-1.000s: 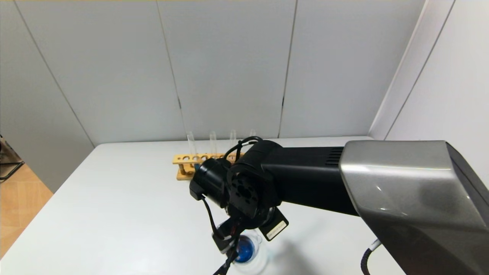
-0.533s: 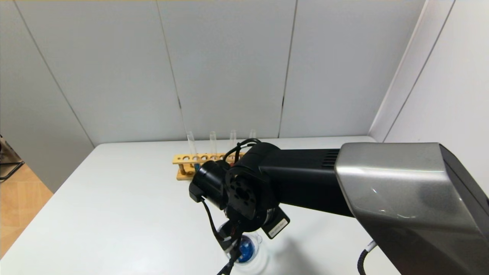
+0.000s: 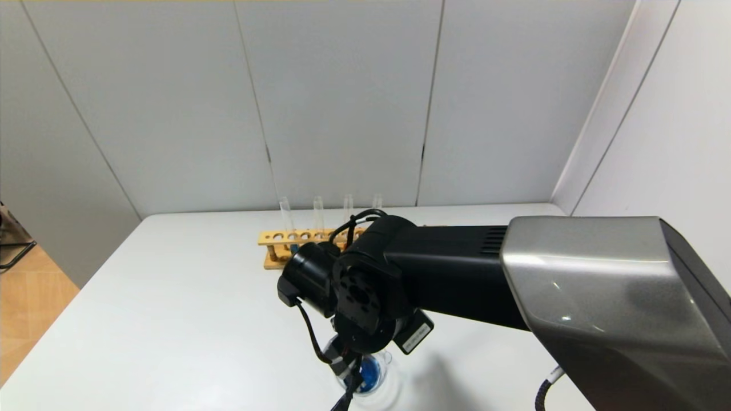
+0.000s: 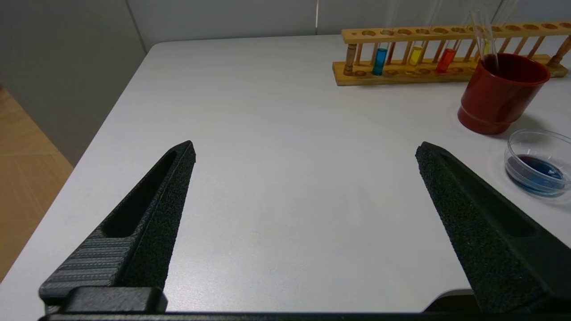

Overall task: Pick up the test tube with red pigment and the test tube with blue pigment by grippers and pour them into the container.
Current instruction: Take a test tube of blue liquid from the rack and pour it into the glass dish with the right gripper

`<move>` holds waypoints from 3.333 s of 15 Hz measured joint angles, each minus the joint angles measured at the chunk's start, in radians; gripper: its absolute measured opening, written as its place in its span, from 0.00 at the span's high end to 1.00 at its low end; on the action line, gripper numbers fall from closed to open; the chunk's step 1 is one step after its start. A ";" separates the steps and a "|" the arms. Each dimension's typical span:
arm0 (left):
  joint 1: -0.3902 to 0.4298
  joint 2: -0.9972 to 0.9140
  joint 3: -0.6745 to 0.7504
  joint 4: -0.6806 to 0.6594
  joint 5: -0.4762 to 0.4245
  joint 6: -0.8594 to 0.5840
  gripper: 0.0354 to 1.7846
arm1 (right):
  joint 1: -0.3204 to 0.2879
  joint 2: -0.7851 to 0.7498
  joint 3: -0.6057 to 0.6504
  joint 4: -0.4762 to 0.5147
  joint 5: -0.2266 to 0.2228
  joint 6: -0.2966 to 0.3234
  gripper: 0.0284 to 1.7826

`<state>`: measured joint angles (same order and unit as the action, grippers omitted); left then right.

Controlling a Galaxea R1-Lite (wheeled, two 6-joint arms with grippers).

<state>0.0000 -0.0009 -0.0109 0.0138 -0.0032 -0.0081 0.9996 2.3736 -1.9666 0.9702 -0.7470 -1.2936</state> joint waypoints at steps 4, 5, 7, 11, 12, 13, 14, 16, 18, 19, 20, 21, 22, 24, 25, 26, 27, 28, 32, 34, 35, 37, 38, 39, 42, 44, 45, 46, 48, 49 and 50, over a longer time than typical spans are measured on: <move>0.000 0.000 0.000 0.000 0.000 0.000 0.02 | 0.008 -0.001 -0.003 -0.003 -0.004 -0.003 0.83; 0.000 0.000 0.000 0.000 0.000 0.000 0.02 | 0.011 -0.003 -0.003 -0.003 -0.013 -0.003 0.83; 0.000 0.000 0.000 0.000 0.000 0.000 0.02 | 0.017 -0.005 -0.003 -0.001 -0.040 -0.006 0.83; 0.000 0.000 0.000 0.000 0.000 0.000 0.02 | 0.034 -0.009 -0.003 0.004 -0.054 -0.011 0.83; 0.000 0.000 0.000 0.000 0.000 0.000 0.02 | 0.041 -0.009 -0.003 0.004 -0.069 -0.013 0.83; 0.000 0.000 0.000 0.000 0.000 0.000 0.02 | 0.048 -0.009 -0.003 0.004 -0.081 -0.016 0.83; 0.000 0.000 0.000 0.000 0.000 0.000 0.02 | 0.054 -0.009 -0.003 0.003 -0.096 -0.022 0.83; 0.000 0.000 0.000 0.000 0.000 0.000 0.02 | 0.064 -0.011 -0.003 0.003 -0.126 -0.031 0.83; 0.000 0.000 0.000 0.000 0.000 0.000 0.02 | 0.069 -0.013 -0.003 0.003 -0.130 -0.035 0.83; 0.000 0.000 0.000 0.000 0.000 0.001 0.02 | 0.070 -0.013 -0.003 0.004 -0.134 -0.036 0.83; 0.000 0.000 0.000 0.000 0.000 0.000 0.02 | 0.072 -0.014 -0.003 0.004 -0.152 -0.042 0.83; 0.000 0.000 0.000 0.000 0.000 0.000 0.02 | 0.074 -0.014 -0.003 0.003 -0.170 -0.055 0.83; 0.000 0.000 0.000 0.000 0.001 0.000 0.02 | 0.076 -0.014 -0.003 0.001 -0.174 -0.059 0.83; 0.000 0.000 0.000 0.000 0.000 0.000 0.02 | 0.079 -0.013 -0.003 -0.001 -0.174 -0.059 0.83; 0.000 0.000 0.000 0.000 0.000 0.000 0.02 | 0.079 -0.013 -0.003 -0.001 -0.175 -0.059 0.83; 0.000 0.000 0.000 0.000 0.000 0.000 0.02 | 0.079 -0.013 -0.003 -0.001 -0.175 -0.060 0.83; 0.000 0.000 0.000 0.000 0.000 0.000 0.02 | 0.081 -0.013 -0.003 -0.001 -0.178 -0.061 0.83; 0.000 0.000 0.000 0.000 0.000 0.000 0.02 | 0.085 -0.013 -0.003 -0.003 -0.189 -0.062 0.83; 0.000 0.000 0.000 0.000 0.000 0.000 0.02 | 0.099 -0.013 -0.003 -0.009 -0.229 -0.078 0.83; 0.000 0.000 0.000 0.000 0.000 0.000 0.02 | 0.100 -0.013 -0.003 -0.008 -0.233 -0.085 0.83; 0.000 0.000 0.000 0.000 0.000 0.000 0.02 | 0.101 -0.014 -0.003 -0.009 -0.237 -0.092 0.83; 0.000 0.000 0.000 0.000 0.000 0.000 0.02 | 0.104 -0.015 -0.003 -0.011 -0.263 -0.104 0.83; 0.000 0.000 0.000 0.000 0.000 0.000 0.02 | 0.108 -0.016 -0.003 -0.011 -0.275 -0.115 0.83; 0.000 0.000 0.000 0.000 0.000 0.000 0.02 | 0.111 -0.017 -0.003 -0.012 -0.281 -0.122 0.83; 0.000 0.000 0.000 0.000 0.000 0.000 0.02 | 0.120 -0.021 -0.003 -0.011 -0.320 -0.126 0.83; 0.000 0.000 0.000 0.000 0.000 0.000 0.02 | 0.121 -0.023 -0.003 -0.011 -0.321 -0.126 0.83; 0.000 0.000 0.000 0.000 0.000 0.001 0.02 | 0.121 -0.023 -0.003 -0.012 -0.320 -0.126 0.83; 0.000 0.000 0.000 0.000 0.000 0.000 0.02 | 0.121 -0.023 -0.003 -0.016 -0.321 -0.125 0.83; 0.000 0.000 0.000 0.000 0.000 0.000 0.02 | 0.121 -0.023 -0.002 -0.023 -0.314 -0.115 0.83; 0.000 0.000 0.000 0.000 0.000 0.000 0.02 | 0.120 -0.023 -0.002 -0.029 -0.306 -0.105 0.83; 0.000 0.000 0.000 0.000 0.000 0.000 0.02 | 0.119 -0.025 0.000 -0.039 -0.293 -0.081 0.83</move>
<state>0.0000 -0.0009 -0.0109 0.0134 -0.0028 -0.0081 1.1181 2.3489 -1.9666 0.9317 -1.0400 -1.3745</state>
